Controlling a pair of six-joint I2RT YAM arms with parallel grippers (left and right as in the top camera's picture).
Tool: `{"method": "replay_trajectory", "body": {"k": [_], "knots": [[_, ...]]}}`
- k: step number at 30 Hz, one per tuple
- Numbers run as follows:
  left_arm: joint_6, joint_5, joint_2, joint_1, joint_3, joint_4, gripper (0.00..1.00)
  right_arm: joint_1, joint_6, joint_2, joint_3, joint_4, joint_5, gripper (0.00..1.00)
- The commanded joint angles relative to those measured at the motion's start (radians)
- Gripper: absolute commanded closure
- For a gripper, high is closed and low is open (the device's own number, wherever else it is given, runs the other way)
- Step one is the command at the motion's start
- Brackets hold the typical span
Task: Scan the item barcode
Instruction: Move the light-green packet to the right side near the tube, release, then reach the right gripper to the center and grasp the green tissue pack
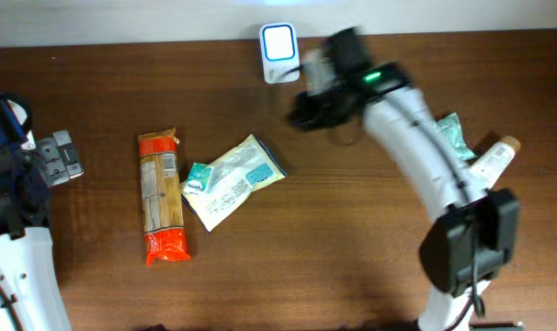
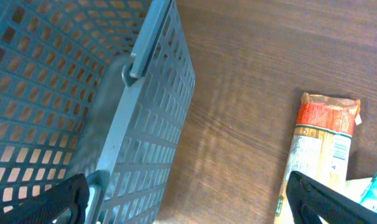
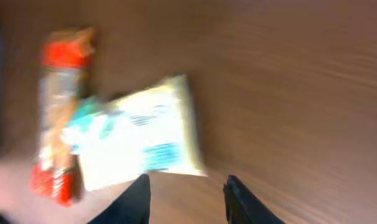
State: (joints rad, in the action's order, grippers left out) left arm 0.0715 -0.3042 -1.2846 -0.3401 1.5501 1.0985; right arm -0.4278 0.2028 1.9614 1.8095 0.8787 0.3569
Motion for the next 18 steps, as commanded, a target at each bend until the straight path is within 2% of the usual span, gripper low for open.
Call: {"method": "replay_trajectory", "body": {"k": [1, 2, 3, 5, 8, 9, 10, 14, 18], "knots": [[0.013, -0.007, 0.004, -0.003, 0.005, 0.000, 0.01, -0.164, 0.029, 0.042, 0.016, -0.151, -0.040, 0.37], [0.013, -0.007, 0.004, -0.003, 0.005, 0.000, 0.01, -0.221, 0.050, 0.068, 0.016, -0.256, -0.040, 0.05], [0.013, -0.007, 0.004, -0.003, 0.005, 0.000, 0.01, -0.250, 0.051, 0.088, 0.016, -0.320, -0.039, 0.01], [0.013, -0.007, 0.004, -0.003, 0.005, 0.000, 0.01, -0.304, 0.092, 0.133, 0.016, -0.402, -0.036, 0.01], [0.013, -0.007, 0.004, -0.003, 0.005, 0.000, 0.01, -0.331, 0.095, 0.193, 0.016, -0.415, -0.036, 0.00], [0.013, -0.007, 0.004, -0.003, 0.005, 0.000, 0.01, -0.331, 0.096, 0.210, 0.015, -0.410, -0.036, 0.19], [0.013, -0.007, 0.004, -0.003, 0.005, 0.000, 0.01, -0.329, 0.175, 0.233, 0.015, -0.405, -0.053, 0.35], [0.013, -0.007, 0.004, -0.003, 0.005, 0.000, 0.01, -0.331, 0.339, 0.317, 0.015, -0.397, -0.111, 0.45], [0.013, -0.007, 0.004, -0.003, 0.005, 0.000, 0.01, -0.328, 0.386, 0.353, 0.015, -0.362, -0.092, 0.45]]}}
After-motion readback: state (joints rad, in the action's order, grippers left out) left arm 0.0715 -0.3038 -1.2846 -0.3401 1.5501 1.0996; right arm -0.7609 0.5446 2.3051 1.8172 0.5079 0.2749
